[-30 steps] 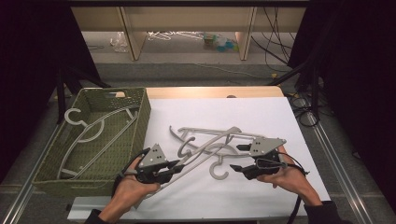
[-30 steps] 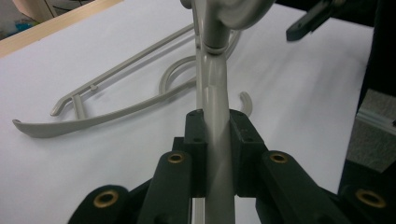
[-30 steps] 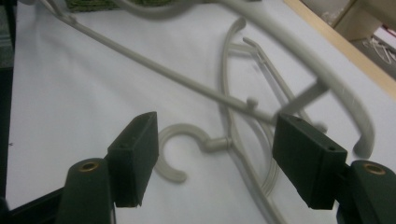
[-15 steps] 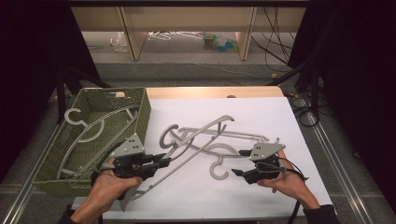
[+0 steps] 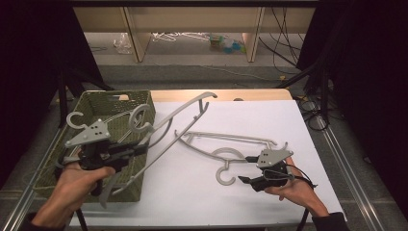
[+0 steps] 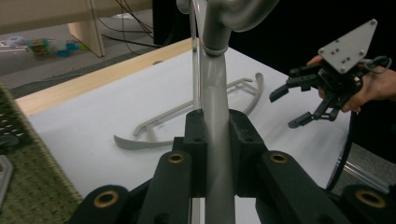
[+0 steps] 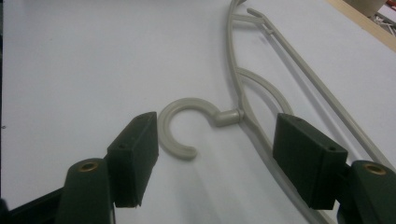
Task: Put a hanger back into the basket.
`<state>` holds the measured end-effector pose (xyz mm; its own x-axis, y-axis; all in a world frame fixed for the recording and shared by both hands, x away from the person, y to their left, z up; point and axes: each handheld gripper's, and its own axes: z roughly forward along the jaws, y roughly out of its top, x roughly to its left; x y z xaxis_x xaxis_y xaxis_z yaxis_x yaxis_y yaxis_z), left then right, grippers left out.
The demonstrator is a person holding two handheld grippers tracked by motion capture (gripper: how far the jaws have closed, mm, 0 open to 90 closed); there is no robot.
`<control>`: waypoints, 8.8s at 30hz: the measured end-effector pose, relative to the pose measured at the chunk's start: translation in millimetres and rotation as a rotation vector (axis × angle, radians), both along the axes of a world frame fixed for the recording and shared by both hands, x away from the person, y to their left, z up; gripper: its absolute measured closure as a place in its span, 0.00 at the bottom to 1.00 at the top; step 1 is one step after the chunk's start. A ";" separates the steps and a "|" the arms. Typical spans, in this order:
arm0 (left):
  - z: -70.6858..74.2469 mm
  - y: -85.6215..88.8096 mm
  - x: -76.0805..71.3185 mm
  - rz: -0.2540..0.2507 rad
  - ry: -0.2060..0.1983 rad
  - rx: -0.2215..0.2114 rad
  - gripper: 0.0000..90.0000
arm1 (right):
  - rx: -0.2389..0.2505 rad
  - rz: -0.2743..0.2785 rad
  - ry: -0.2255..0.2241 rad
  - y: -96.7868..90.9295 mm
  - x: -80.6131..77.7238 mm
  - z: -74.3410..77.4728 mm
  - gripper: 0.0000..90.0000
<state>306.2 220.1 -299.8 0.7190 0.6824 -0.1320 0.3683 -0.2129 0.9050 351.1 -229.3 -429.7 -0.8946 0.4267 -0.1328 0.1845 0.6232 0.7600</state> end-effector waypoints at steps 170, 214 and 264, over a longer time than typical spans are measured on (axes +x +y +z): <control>-145.8 -70.4 -36.4 -0.053 -0.069 0.034 0.18 | -0.013 -0.092 0.058 -14.4 38.4 -21.6 0.20; -144.7 -65.2 -34.0 -0.060 -0.097 0.062 0.19 | -0.338 0.018 0.314 2.7 90.3 -35.0 0.72; -157.6 -136.4 39.5 -0.155 -0.095 0.302 0.25 | -0.421 0.323 0.234 16.5 55.1 -4.8 0.91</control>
